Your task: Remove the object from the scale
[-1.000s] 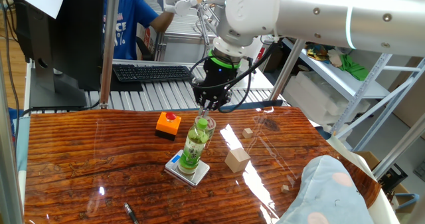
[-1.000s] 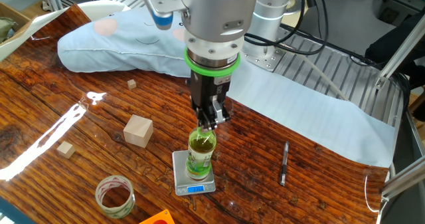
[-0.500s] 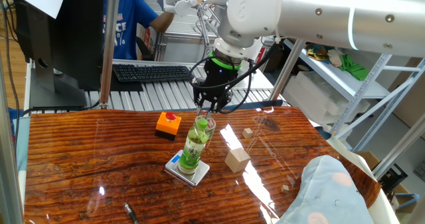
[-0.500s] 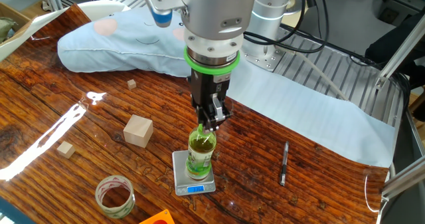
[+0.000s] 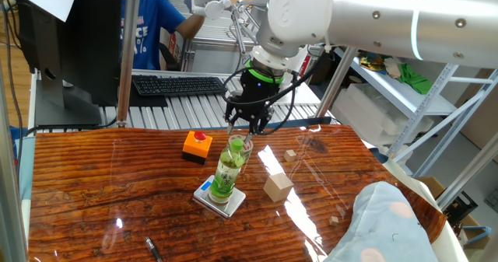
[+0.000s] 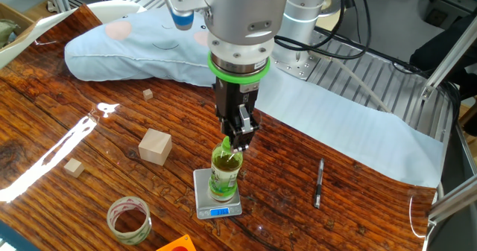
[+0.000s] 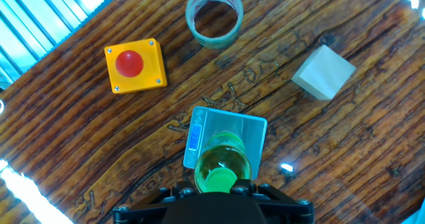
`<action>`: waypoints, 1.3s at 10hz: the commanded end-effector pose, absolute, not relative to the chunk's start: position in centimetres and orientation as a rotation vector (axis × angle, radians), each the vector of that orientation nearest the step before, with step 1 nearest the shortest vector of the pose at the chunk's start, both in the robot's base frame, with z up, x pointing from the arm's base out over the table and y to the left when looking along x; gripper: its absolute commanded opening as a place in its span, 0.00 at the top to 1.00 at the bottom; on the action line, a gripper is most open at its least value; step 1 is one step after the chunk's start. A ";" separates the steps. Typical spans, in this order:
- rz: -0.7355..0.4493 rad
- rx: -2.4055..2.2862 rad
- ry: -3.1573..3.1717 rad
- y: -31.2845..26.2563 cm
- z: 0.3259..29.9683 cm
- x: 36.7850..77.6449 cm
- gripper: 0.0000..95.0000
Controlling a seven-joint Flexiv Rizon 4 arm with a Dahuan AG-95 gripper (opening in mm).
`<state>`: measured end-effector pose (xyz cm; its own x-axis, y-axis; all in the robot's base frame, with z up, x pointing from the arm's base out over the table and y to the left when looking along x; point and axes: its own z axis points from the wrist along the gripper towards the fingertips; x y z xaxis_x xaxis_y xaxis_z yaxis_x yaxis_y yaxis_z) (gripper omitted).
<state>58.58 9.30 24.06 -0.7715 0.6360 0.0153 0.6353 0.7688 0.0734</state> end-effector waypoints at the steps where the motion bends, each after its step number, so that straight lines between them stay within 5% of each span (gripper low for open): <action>1: 0.116 1.060 2.942 9.4 23.8 58.3 0.60; 13: 0.150 1.042 2.950 8.8 22.7 58.8 0.60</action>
<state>58.76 8.81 22.71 -0.7787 0.6270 0.0220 0.6261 0.7742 0.0927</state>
